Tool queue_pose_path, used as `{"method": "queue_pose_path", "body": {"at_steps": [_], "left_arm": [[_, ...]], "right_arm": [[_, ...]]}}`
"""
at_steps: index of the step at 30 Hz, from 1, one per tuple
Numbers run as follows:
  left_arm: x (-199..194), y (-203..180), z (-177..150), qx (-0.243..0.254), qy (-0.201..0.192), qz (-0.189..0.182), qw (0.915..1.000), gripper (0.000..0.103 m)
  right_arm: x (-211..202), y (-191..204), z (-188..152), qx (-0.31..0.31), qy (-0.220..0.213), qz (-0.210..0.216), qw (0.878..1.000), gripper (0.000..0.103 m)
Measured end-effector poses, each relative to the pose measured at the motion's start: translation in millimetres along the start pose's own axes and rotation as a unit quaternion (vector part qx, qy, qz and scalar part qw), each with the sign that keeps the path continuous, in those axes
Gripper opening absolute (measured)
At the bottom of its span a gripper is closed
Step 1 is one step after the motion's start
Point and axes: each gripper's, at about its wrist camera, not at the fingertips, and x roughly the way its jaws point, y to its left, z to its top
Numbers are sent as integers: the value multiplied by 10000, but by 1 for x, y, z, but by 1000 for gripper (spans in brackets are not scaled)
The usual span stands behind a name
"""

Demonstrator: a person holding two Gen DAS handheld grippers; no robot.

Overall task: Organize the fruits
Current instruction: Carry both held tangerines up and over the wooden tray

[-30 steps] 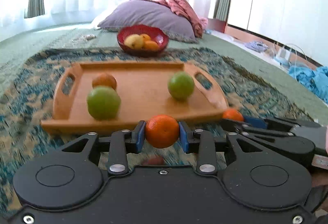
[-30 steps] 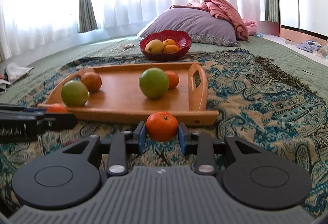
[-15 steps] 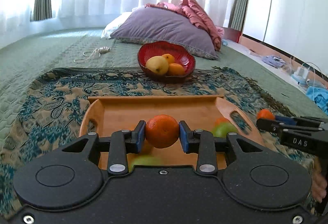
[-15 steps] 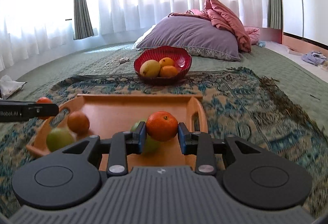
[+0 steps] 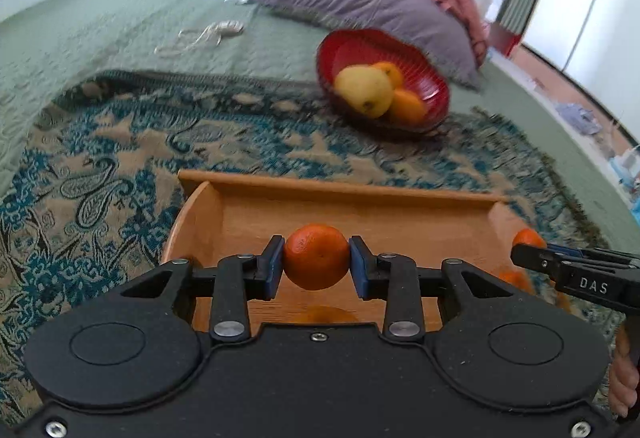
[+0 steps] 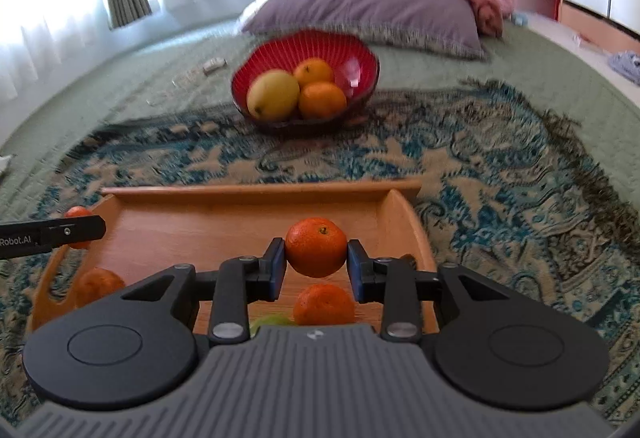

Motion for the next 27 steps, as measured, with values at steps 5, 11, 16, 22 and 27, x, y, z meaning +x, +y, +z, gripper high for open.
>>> {"method": "queue_pose_path", "body": {"at_steps": [5, 11, 16, 22, 27], "left_arm": [[20, 8, -1, -187, 229, 81, 9995, 33], [30, 9, -2, -218, 290, 170, 9992, 33], [35, 5, -4, -129, 340, 262, 9990, 33], [41, 3, -7, -106, 386, 304, 9987, 33], [43, 0, -10, -3, 405, 337, 9986, 33]], "right_arm": [[22, 5, -3, 34, 230, -42, 9997, 36], [34, 7, -3, -23, 329, -154, 9993, 37], [38, 10, -3, -121, 382, -203, 9990, 37], [44, 9, -5, -95, 447, -238, 9987, 37], [46, 9, -5, -121, 446, -269, 9986, 37]]}}
